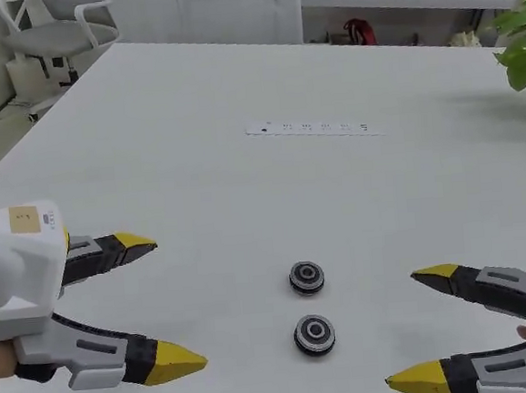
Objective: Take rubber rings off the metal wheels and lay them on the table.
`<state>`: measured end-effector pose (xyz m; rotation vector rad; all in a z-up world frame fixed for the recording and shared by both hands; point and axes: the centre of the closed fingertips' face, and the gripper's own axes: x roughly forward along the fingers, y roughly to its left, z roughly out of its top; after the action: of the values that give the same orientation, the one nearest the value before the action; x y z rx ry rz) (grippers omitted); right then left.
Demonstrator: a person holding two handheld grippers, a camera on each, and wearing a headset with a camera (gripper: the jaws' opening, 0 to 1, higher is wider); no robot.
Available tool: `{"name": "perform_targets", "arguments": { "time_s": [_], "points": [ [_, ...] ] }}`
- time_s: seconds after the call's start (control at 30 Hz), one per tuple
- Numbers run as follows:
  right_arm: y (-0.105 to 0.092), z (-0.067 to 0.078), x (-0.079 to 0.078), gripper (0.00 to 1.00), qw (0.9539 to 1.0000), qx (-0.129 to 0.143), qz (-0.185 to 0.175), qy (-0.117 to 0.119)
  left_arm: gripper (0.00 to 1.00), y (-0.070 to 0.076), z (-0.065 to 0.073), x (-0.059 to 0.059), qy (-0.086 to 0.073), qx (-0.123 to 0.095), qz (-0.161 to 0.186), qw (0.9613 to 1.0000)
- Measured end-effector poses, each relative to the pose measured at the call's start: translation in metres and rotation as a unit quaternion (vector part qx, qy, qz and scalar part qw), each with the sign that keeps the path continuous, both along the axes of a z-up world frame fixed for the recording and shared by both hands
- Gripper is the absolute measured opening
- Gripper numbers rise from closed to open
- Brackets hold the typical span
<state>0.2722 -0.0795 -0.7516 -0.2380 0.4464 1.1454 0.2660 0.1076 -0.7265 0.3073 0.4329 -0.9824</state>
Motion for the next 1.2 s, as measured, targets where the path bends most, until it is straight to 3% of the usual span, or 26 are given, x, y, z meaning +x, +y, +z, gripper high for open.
{"name": "perform_targets", "arguments": {
  "time_s": [0.17, 0.33, 0.57, 0.67, 0.93, 1.03, 1.2],
  "points": [
    [0.001, -0.003, 0.003, 0.78, 1.0000, -0.006, 0.005, 0.002, 0.87, -0.005, -0.002, 0.001, 0.011, -0.013, -0.008, 0.9998],
    [0.003, -0.001, 0.006, 0.75, 1.0000, 0.005, 0.002, 0.004, 0.84, -0.012, -0.007, -0.001, 0.009, -0.001, -0.026, 0.9996],
    [0.006, -0.003, 0.006, 0.72, 0.9999, -0.006, 0.015, 0.001, 0.82, -0.019, -0.010, 0.001, 0.015, 0.002, -0.038, 0.9991],
    [0.008, -0.003, 0.007, 0.70, 0.9998, -0.006, 0.020, 0.002, 0.81, -0.023, -0.010, 0.000, 0.019, -0.004, -0.043, 0.9989],
    [0.009, -0.011, 0.012, 0.66, 0.9993, -0.016, 0.033, 0.002, 0.78, -0.032, -0.011, 0.005, 0.016, 0.004, -0.060, 0.9981],
    [0.014, -0.011, 0.013, 0.66, 0.9991, -0.016, 0.038, 0.002, 0.78, -0.036, -0.010, 0.007, 0.023, -0.004, -0.061, 0.9978],
    [0.019, -0.013, 0.014, 0.64, 0.9987, -0.019, 0.047, 0.002, 0.76, -0.044, -0.010, 0.009, 0.019, 0.000, -0.072, 0.9972]
  ]
}}
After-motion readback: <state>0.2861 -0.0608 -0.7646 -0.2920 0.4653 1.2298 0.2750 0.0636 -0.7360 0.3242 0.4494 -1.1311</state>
